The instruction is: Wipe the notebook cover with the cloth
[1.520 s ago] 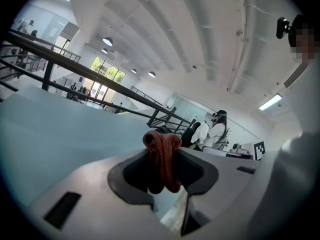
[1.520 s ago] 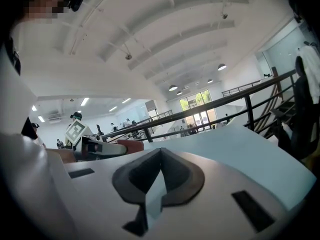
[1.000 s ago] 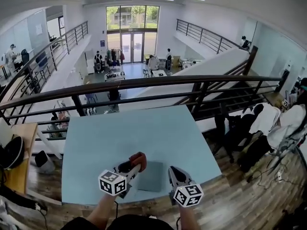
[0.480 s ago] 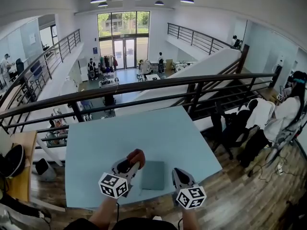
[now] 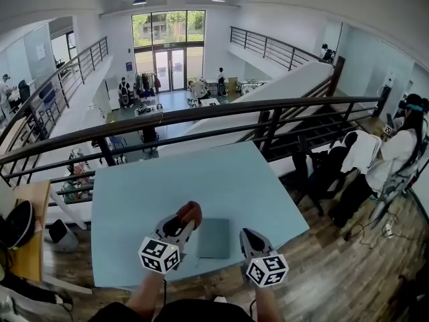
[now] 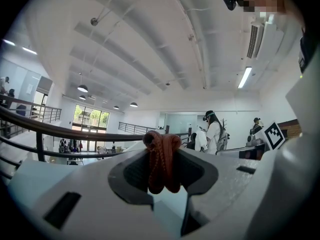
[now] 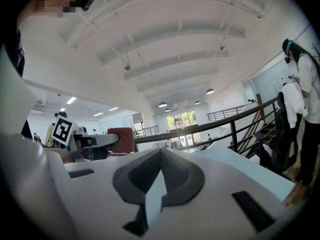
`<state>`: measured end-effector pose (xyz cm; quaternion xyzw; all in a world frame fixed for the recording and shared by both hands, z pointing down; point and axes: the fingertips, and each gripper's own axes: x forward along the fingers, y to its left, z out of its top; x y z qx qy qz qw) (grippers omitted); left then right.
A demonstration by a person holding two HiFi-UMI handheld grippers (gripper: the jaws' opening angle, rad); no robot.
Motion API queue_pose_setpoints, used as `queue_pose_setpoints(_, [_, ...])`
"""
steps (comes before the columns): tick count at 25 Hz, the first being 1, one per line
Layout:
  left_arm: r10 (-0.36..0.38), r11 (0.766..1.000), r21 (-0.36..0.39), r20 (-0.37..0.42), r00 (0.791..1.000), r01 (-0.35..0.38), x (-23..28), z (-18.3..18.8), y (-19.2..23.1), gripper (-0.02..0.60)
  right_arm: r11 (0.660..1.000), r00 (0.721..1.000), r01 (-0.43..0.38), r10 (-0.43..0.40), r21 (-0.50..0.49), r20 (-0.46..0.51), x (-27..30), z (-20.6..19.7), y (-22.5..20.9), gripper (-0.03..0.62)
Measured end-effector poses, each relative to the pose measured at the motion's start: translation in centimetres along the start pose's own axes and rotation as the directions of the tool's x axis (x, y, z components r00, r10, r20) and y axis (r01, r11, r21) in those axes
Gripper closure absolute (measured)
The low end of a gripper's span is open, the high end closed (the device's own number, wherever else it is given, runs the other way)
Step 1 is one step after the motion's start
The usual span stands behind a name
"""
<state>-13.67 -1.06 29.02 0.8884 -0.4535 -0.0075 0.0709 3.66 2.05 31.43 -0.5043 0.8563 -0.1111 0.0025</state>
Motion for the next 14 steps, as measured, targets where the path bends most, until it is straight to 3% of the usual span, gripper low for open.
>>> queue_pose_setpoints(14, [-0.002, 1.0, 0.029, 0.0, 1.0, 0.002, -0.47, 0.07, -0.34, 0.449, 0.999, 1.0, -0.005, 0.004, -0.033, -0.017, -0.04, -0.27, 0.6, 0.591])
